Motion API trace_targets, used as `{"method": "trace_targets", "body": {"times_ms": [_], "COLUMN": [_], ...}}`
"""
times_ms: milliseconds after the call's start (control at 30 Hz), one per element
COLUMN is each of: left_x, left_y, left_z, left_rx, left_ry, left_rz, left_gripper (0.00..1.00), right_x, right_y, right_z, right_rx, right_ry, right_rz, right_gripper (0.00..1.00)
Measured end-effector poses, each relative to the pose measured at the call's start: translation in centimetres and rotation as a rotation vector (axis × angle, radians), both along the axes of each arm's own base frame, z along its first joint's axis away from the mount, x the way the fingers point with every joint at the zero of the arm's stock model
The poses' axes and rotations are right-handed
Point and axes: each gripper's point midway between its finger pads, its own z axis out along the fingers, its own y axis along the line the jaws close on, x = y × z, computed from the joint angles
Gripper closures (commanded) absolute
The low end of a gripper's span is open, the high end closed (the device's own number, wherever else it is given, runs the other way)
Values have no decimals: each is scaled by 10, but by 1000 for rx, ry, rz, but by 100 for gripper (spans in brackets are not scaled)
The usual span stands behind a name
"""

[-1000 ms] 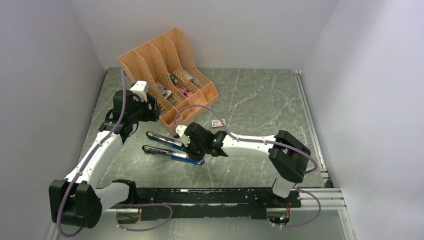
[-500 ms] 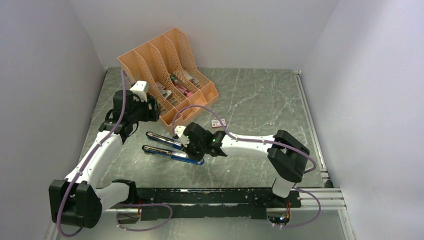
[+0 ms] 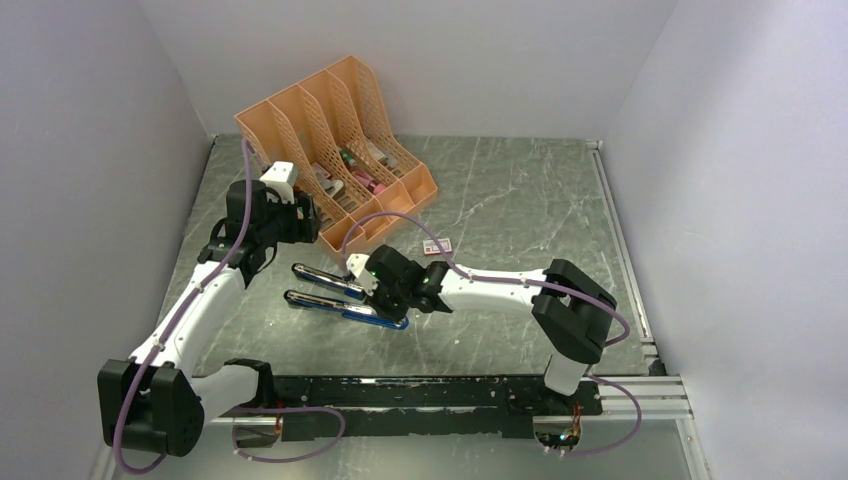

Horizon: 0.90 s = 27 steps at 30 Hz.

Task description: Load the staples into the stapler

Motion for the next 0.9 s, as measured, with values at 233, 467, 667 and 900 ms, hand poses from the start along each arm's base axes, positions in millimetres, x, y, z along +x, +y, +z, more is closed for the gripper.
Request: {"method": "trace_targets", "body": {"times_ms": [233, 467, 667, 900], "left_x": [0, 0, 0, 0], "left_y": [0, 0, 0, 0], "left_z": [0, 0, 0, 0], "left_rx": [0, 0, 0, 0], "left_ry": [0, 0, 0, 0], "left_rz": [0, 0, 0, 0], "left_gripper": [24, 24, 24, 24], "right_x": [0, 1, 1, 0], "right_y": [0, 0, 0, 0], "right_z": [-1, 0, 0, 0], "right_rx": [-10, -17, -25, -24], "right_ry": [-17, -36, -47, -48], "right_rz": [36, 77, 109, 125], "right_gripper": [100, 100, 100, 100]}}
